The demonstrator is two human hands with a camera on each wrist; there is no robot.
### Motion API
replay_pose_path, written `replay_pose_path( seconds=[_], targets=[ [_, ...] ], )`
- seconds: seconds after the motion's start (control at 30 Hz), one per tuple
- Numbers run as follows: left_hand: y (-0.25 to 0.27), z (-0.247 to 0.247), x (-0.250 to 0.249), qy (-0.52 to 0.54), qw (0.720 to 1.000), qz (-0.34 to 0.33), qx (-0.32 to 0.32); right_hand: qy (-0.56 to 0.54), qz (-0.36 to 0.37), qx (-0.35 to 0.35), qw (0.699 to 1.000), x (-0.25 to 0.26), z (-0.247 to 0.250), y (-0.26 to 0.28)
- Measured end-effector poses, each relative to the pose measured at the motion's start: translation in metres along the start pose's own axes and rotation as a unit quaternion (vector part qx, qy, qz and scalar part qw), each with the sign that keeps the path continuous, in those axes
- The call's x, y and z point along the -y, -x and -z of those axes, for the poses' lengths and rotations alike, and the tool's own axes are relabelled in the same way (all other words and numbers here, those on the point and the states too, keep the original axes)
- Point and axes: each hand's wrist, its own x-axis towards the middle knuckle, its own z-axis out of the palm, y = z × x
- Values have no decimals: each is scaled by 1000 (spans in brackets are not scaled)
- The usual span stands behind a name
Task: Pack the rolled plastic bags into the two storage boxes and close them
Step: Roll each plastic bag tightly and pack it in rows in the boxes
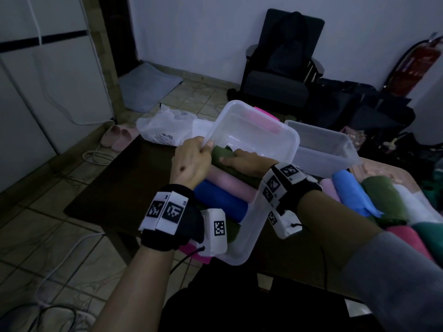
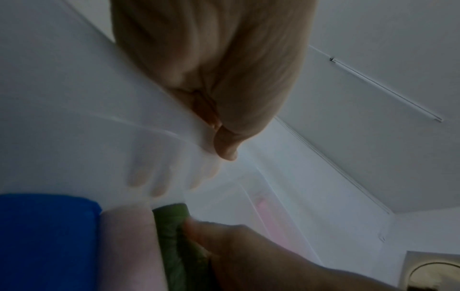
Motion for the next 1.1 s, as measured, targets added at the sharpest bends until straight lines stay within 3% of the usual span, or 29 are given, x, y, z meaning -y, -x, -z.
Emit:
replay_pose_path(
  seconds=[0.13,0.27,0.3,0.37,0.43,0.5,0.6,0.67,0.73,0.77,0.83,0.93,0.97,1.03,1.1],
  targets=[
    [0,0,-2,-1,1000,1,3,50,-6,-56,997,-1,-6,-7],
    [0,-5,-4,-18,1000,-9,-2,-24,-3,11,1000,-5,-2,-9],
    [-1,-6,-4,-24,1000,-10,-4,-20,-3,-3,1000,-6,-1,-9],
    [-3,-7,-5,-33,999,-12,-8,1,13,-96,995,-9,-2,-7],
    [-5,-8,-5,-29,1000,-11,-5,-27,70,-173,982,-10,-4,-6],
    [-6,-8,-4,-22,1000,-7,2,-45,117,-122,985,-8,-7,-9],
    [-6,-8,-4,-6,1000,-13,3,-70,87,-21,993,-7,-12,-13],
    [-5,-8,-4,-11,1000,-16,3,-140,66,-1,988,-7,-10,-12],
    [-6,-9,-5,-18,1000,-10,5,-134,57,-5,989,-8,-7,-9],
    [-7,-10,-5,-17,1000,-5,6,-84,61,-32,994,-8,-6,-6],
    [-12,-11,-3,-12,1000,9,8,-22,100,-155,983,-8,-3,4],
    [-22,-12,0,10,999,44,15,-80,195,-359,909,-1,6,35],
    [-26,-12,1,14,998,57,17,-90,196,-415,884,-2,7,43],
    [-34,-13,3,9,997,78,27,-113,113,-471,868,-11,5,47],
    [-44,-15,4,-12,995,90,39,-258,-9,-398,881,-25,-3,42]
  ],
)
